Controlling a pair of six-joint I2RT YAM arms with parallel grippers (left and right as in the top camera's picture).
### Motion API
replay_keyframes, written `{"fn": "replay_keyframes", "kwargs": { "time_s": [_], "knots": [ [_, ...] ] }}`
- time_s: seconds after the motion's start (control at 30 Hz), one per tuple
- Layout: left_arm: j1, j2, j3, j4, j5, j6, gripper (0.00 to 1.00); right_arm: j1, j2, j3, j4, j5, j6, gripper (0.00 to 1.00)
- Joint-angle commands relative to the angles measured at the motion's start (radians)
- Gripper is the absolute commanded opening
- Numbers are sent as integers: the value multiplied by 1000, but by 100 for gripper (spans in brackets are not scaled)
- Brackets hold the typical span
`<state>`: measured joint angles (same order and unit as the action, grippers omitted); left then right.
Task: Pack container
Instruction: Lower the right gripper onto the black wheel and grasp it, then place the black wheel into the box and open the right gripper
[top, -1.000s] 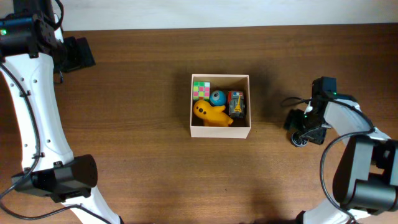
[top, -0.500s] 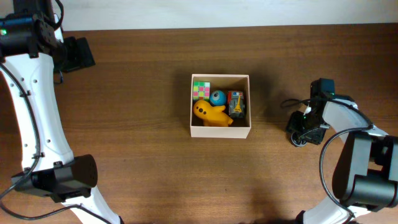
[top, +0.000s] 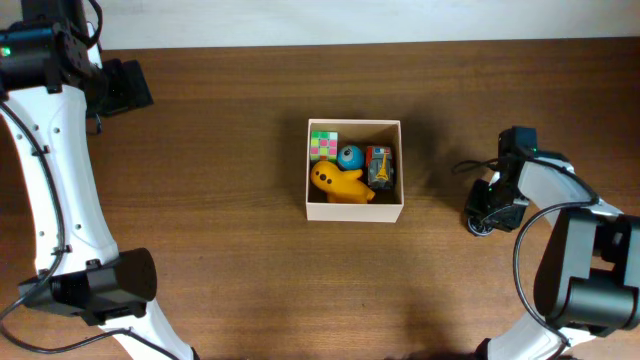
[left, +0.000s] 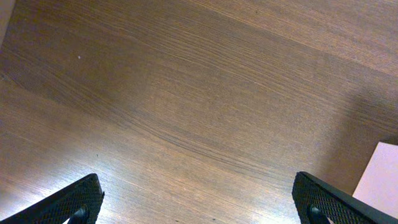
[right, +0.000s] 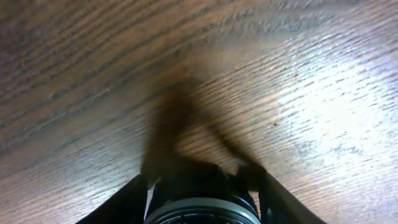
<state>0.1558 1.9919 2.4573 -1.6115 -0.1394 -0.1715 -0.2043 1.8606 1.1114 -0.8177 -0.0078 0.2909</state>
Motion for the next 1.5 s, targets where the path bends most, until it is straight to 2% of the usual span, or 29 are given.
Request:
{"fn": "replay_keyframes", "kwargs": {
  "time_s": [0.0,0.33,0.63,0.73,0.93,1.07,1.23,1.3,1.33,1.47],
  "knots": [
    [5,0,9,2,-8,9,99,-4,31,32,-32,-6,6,51],
    [4,-1,9,2,-8,9,99,42,-64,206,-184,-45,6,47],
    [5,0,9,2,-8,9,99,266,-184,431,-244,-97,6,47],
    [4,0,9,2,-8,9,99,369,-187,462,-219,-97,6,47],
    [4,0,9,2,-8,9,99,561,-144,450,-46,-24,6,49],
    [4,0,9,2,-8,9,99,626,-69,447,46,2,6,49],
    [4,0,9,2,-8,9,99,650,30,447,68,12,2,49],
    [4,0,9,2,-8,9,99,646,55,447,74,21,-3,66],
    [4,0,9,2,-8,9,99,641,61,447,85,20,-23,71],
    [4,0,9,2,-8,9,99,628,53,462,103,20,-74,83]
  ]
}}
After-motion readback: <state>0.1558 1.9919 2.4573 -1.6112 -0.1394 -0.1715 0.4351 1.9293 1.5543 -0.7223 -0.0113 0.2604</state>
